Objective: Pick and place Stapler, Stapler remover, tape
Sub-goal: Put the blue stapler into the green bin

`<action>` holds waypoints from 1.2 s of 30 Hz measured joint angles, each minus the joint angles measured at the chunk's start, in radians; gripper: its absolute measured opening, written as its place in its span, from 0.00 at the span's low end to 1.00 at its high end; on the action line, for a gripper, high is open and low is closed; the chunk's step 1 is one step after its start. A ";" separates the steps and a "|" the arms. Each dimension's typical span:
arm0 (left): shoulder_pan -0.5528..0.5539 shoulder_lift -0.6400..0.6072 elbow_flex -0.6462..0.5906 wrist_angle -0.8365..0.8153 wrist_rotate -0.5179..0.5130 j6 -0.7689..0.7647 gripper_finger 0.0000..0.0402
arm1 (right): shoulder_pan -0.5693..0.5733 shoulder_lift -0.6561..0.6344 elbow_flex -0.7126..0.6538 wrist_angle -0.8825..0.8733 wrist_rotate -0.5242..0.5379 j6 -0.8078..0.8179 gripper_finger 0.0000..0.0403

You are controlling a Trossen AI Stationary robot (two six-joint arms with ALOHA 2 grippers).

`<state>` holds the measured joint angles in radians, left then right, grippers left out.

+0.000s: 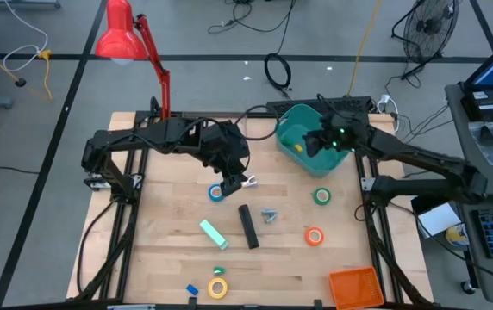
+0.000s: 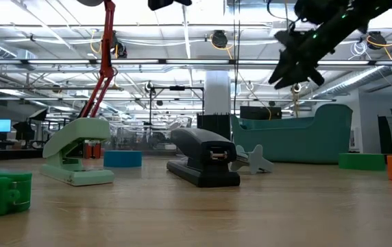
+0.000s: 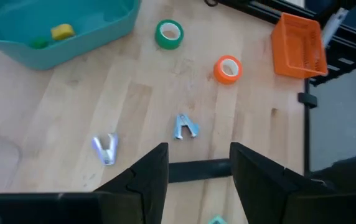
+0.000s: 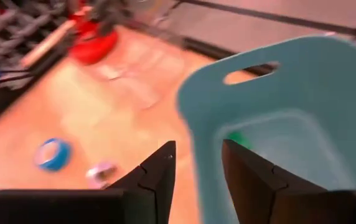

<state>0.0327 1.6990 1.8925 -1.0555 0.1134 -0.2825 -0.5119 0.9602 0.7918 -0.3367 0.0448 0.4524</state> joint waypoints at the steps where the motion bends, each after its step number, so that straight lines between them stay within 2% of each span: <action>1: 0.005 -0.001 -0.012 0.006 -0.004 0.000 0.43 | 0.018 -0.019 0.000 -0.011 -0.014 0.008 0.30; 6: 0.036 0.000 -0.093 0.014 -0.010 -0.007 0.43 | 0.107 -0.108 0.000 -0.040 -0.071 0.076 0.28; 10: 0.050 0.000 -0.213 0.053 -0.011 -0.004 0.44 | 0.183 -0.156 0.000 -0.036 -0.068 0.145 0.27; 17: 0.037 0.001 -0.443 0.121 0.031 0.011 0.44 | 0.318 -0.179 0.000 -0.035 0.049 0.215 0.26; 22: 0.023 0.001 -0.558 0.125 0.070 -0.055 0.44 | 0.394 -0.174 0.000 -0.035 0.125 0.243 0.26; 26: 0.006 0.001 -0.601 0.127 0.051 -0.113 0.44 | 0.433 -0.174 0.000 -0.028 0.178 0.244 0.26; 31: -0.024 0.001 -0.608 0.124 -0.045 -0.191 0.44 | 0.451 -0.174 0.000 0.005 0.215 0.243 0.25; 36: -0.060 0.001 -0.608 0.120 -0.036 -0.236 0.44 | 0.457 -0.174 0.000 0.030 0.216 0.232 0.25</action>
<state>-0.0274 1.7000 1.2846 -0.9351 0.0771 -0.5182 -0.0545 0.7860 0.7914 -0.3062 0.2612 0.6839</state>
